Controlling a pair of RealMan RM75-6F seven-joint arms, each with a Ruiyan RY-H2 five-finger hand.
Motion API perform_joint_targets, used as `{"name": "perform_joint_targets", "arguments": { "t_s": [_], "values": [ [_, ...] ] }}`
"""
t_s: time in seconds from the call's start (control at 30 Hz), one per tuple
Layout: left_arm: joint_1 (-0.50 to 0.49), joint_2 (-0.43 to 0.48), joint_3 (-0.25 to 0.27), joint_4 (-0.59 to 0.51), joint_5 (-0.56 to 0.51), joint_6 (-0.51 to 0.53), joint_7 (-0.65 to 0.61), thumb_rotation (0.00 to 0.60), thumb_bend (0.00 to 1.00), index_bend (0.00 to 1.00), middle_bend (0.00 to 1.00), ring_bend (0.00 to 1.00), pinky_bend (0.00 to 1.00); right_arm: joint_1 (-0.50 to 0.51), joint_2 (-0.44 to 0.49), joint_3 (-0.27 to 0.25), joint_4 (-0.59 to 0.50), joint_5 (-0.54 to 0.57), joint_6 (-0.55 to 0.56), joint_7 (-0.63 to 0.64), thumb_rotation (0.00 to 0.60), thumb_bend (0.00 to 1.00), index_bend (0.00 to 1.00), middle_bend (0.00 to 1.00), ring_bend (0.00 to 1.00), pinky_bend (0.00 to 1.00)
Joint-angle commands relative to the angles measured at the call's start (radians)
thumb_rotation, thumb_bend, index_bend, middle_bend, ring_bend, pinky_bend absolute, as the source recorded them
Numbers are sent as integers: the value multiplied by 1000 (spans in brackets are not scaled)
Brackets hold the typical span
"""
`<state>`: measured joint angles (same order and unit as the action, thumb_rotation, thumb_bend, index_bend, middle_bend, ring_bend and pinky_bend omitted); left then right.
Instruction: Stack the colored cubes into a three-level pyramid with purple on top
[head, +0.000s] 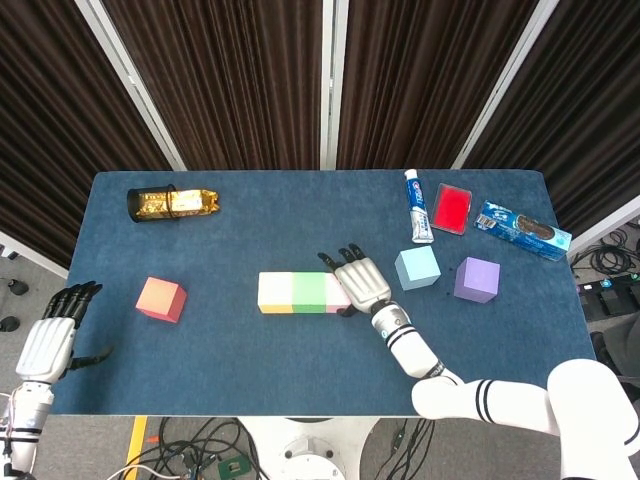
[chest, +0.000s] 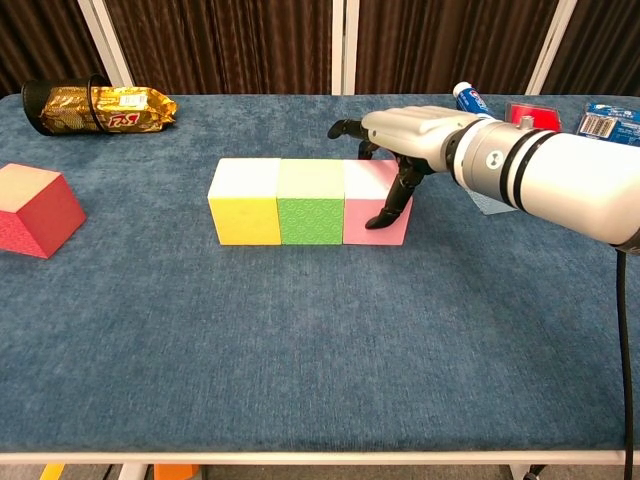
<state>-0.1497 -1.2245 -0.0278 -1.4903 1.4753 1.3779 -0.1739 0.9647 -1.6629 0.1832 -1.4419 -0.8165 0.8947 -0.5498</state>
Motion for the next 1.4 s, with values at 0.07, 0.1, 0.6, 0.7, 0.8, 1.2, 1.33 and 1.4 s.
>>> {"name": "perform_joint_targets", "arguments": {
  "t_s": [0.07,0.1,0.6,0.7,0.8,1.2,1.33,1.4],
  "values": [
    [0,0,1,0,0,0,0,600,180,82,59,0,57,0,-1,-1,1,-2,0,2,600,54,0,400,53,0],
    [0,-1,0,1,0,0,0,600,180,82,58,0,57,0,-1,-1,0,-7,-2,5,600,30,0,312,27,0],
    [2,2,2,-1,4,4,-3,600,180,82,58,0,57,-14,48,12,-57,-51,0,67,600,0,0,51,0,0],
    [1,4,2,-5,7,5,-3,600,180,82,58,0,57,-31,101,15,-118,-60,11,81,600,0,0,51,0,0],
    [0,4,0,-9,7,8,-2,600,180,82,58,0,57,-62,175,10,-195,-74,24,108,600,0,0,48,0,0],
    [-44,-4,-20,-42,-5,-45,30,600,180,82,58,0,58,-120,383,-41,-177,-121,5,116,600,0,0,57,0,0],
    [-53,-9,-30,-78,-28,-56,68,600,175,82,58,0,58,-119,433,-67,-145,-146,-57,132,600,0,0,60,0,0],
    [-58,-4,-32,-99,-42,-71,84,600,169,82,58,0,58,-120,451,-76,-132,-170,-85,152,600,0,0,64,0,0]
  ]
}}
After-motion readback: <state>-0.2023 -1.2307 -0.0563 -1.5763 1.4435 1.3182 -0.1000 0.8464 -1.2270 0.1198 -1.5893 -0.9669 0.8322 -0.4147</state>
